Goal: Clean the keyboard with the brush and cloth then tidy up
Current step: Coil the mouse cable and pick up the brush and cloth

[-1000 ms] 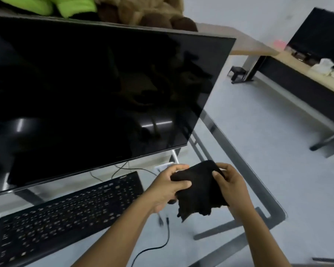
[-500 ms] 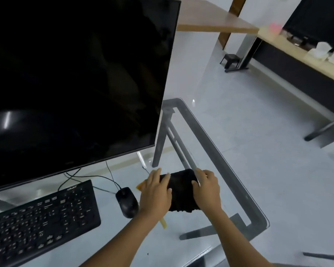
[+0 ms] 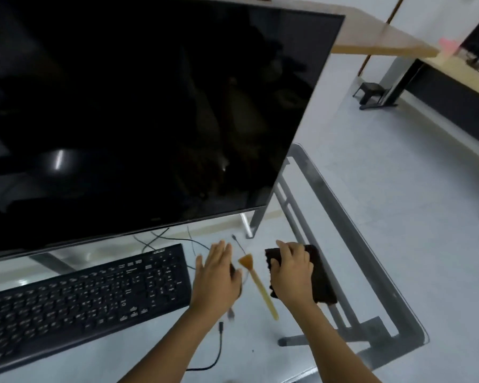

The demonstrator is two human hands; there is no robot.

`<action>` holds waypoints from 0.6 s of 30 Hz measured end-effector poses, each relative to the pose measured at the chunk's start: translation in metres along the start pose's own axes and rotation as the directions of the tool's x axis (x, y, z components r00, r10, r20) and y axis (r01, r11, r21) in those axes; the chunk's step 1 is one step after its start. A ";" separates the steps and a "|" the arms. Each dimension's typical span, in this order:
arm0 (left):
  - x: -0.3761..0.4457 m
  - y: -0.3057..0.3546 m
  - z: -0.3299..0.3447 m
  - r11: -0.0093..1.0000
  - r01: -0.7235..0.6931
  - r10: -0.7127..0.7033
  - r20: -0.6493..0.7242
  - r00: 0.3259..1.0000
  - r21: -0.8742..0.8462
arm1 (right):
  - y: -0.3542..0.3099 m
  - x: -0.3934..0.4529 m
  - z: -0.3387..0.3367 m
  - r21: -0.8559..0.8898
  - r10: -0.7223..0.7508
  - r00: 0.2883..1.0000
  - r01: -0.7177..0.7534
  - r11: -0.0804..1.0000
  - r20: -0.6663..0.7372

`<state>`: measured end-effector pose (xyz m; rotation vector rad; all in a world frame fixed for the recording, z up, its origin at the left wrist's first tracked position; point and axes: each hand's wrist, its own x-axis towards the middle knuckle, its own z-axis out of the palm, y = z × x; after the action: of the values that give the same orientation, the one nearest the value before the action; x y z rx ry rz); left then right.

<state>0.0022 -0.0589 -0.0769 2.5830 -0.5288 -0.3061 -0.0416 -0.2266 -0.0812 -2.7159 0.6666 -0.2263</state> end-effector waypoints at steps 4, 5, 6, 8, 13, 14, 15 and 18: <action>-0.029 -0.068 -0.048 0.989 0.142 -0.147 -0.121 0.982 -0.049 | -0.077 -0.018 0.019 0.087 -0.133 0.990 0.129 0.988 0.044; -0.037 -0.085 -0.058 0.983 0.173 -0.179 -0.137 0.974 -0.053 | -0.093 -0.023 0.025 0.097 -0.153 0.987 0.147 0.984 0.052; -0.046 -0.101 -0.068 0.977 0.204 -0.211 -0.149 0.966 -0.058 | -0.107 -0.028 0.030 0.103 -0.170 0.984 0.164 0.981 0.050; -0.070 -0.140 -0.092 0.964 0.257 -0.265 -0.174 0.948 -0.066 | -0.144 -0.043 0.037 0.121 -0.197 0.978 0.188 0.975 0.063; -0.125 -0.224 -0.123 0.899 0.396 -0.431 -0.223 0.874 -0.189 | -0.191 -0.080 0.055 0.157 -0.236 0.965 0.217 0.963 0.113; -0.137 -0.239 -0.126 0.880 0.429 -0.469 -0.237 0.851 -0.204 | -0.194 -0.087 0.059 0.156 -0.239 0.964 0.220 0.963 0.118; -0.147 -0.253 -0.128 0.861 0.463 -0.505 -0.249 0.826 -0.211 | -0.196 -0.093 0.063 0.141 -0.234 0.964 0.216 0.966 0.126; -0.169 -0.289 -0.132 0.785 0.574 -0.619 -0.250 0.745 -0.233 | -0.198 -0.105 0.070 0.066 -0.171 0.971 0.162 0.985 0.168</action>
<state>-0.0201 0.3002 -0.0872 2.5182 0.4499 -0.1212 -0.0344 0.0080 -0.0834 -2.7033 0.3790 -0.0449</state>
